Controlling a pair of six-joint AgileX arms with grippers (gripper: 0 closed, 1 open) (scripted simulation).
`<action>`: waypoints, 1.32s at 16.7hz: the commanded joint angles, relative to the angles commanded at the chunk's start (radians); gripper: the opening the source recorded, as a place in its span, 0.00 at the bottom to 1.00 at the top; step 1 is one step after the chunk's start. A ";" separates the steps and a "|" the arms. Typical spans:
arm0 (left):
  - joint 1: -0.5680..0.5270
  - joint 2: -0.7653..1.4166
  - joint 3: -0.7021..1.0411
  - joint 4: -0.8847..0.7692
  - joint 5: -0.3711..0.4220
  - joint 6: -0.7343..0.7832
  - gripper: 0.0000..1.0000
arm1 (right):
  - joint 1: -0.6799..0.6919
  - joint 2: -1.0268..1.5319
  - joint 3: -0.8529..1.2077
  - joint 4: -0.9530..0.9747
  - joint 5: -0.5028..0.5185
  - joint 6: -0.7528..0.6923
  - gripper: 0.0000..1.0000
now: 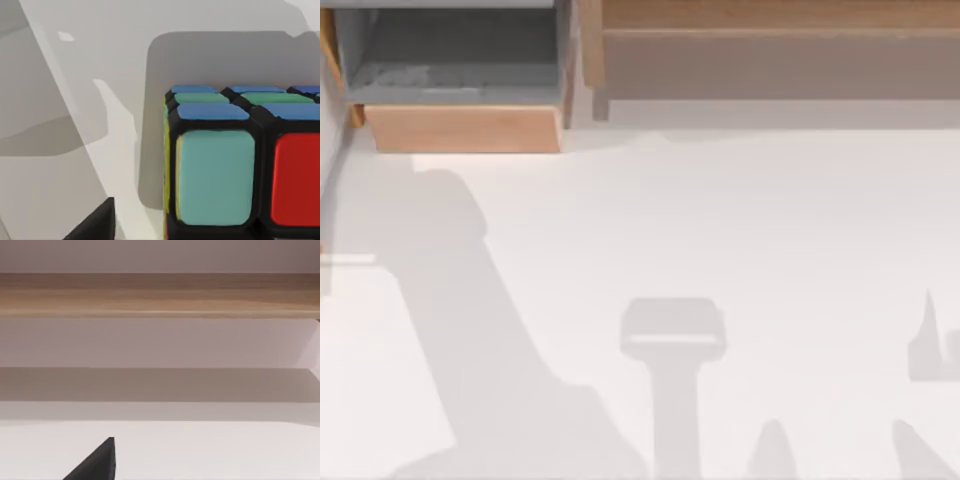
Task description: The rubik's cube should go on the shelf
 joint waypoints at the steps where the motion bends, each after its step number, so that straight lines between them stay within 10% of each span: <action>1: 0.000 0.000 0.000 0.000 0.000 0.000 1.00 | 0.000 0.000 0.000 0.000 0.000 0.000 1.00; 14: 0.000 0.000 0.000 0.000 0.000 0.000 0.02 | 0.000 0.000 0.000 0.000 0.000 0.000 1.00; 22: 0.000 0.000 0.000 0.000 0.000 0.000 0.00 | 0.000 0.000 0.000 0.000 0.000 0.000 1.00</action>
